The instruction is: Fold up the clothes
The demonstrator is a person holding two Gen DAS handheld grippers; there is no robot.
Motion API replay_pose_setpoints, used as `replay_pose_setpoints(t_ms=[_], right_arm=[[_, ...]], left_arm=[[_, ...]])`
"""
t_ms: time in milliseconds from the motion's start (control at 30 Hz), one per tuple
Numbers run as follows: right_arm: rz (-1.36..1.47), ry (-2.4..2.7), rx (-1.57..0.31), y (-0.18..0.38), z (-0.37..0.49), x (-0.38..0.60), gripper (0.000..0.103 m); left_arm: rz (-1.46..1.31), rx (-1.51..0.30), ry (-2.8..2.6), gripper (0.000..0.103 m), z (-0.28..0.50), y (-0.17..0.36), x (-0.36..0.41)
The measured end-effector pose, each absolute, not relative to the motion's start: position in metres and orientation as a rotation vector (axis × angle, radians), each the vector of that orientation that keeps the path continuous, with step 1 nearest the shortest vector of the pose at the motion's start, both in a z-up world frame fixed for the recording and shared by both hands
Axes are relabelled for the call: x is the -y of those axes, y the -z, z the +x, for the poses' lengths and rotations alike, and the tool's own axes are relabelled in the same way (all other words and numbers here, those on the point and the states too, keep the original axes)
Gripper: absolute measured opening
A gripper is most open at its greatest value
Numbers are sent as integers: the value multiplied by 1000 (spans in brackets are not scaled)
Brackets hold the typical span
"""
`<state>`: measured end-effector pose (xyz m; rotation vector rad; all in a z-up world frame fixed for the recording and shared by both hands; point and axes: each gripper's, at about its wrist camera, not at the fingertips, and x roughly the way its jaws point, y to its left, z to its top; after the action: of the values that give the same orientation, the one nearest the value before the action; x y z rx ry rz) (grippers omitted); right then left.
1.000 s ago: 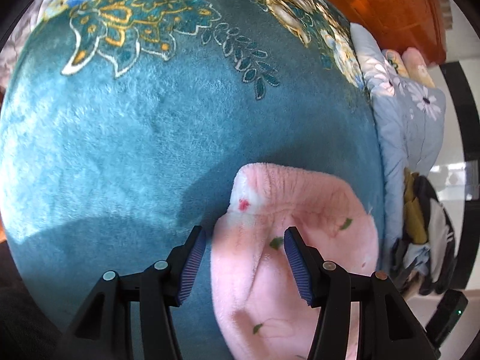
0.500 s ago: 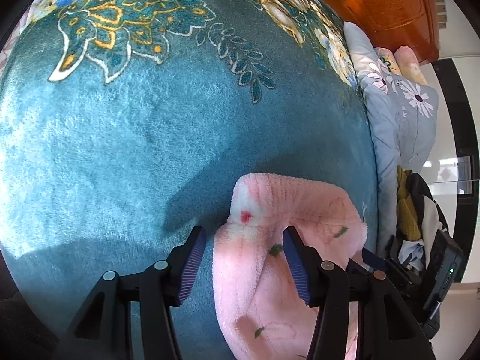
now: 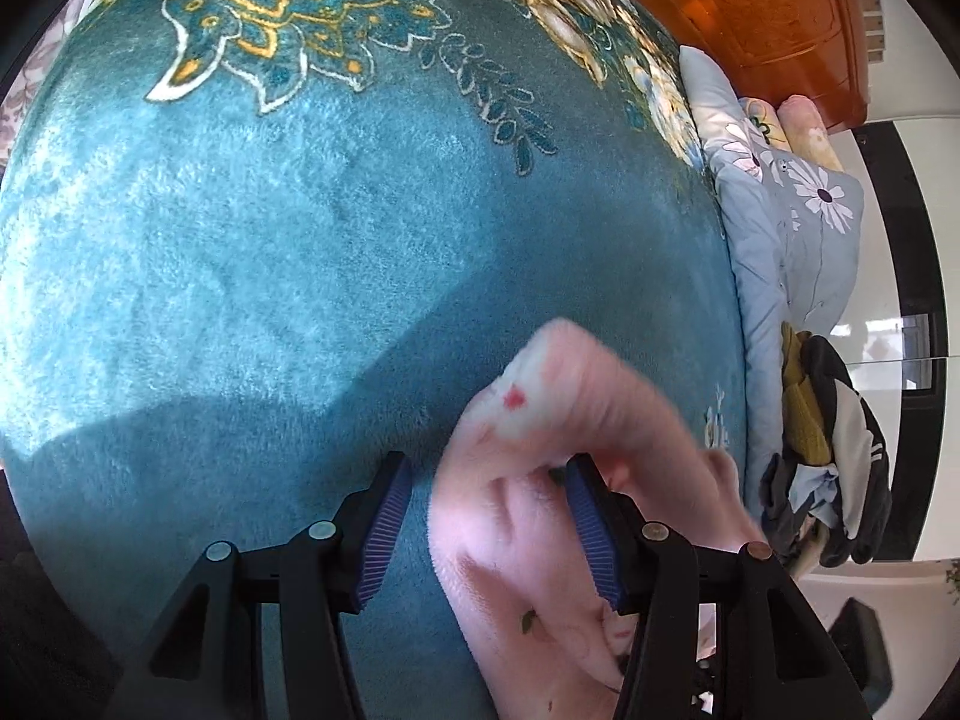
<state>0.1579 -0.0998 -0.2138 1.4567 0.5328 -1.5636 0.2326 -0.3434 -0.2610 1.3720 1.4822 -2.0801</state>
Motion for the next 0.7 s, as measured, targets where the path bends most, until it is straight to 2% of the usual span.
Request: replay_pose_setpoints(t_ms=[67, 133, 200, 267, 467, 633, 700], right_arm=[[1464, 1570, -490, 208, 152, 94, 8], [1441, 1592, -439, 193, 142, 88, 15], [1409, 1624, -414, 180, 128, 76, 38], [1382, 1667, -399, 169, 109, 67, 47], [1496, 1851, -296, 190, 28, 65, 47], [1632, 1787, -305, 231, 3, 91, 47], [1624, 1722, -373, 238, 9, 101, 47]], left_arm=[[1384, -1450, 2099, 57, 231, 259, 342], [1392, -1424, 2115, 57, 229, 258, 342], [1389, -1433, 2112, 57, 228, 259, 342], [1386, -1441, 2113, 57, 227, 261, 342], [1399, -1421, 2132, 57, 222, 261, 342], [1398, -1414, 2143, 57, 219, 260, 343], [1402, -1410, 2148, 57, 217, 261, 342]])
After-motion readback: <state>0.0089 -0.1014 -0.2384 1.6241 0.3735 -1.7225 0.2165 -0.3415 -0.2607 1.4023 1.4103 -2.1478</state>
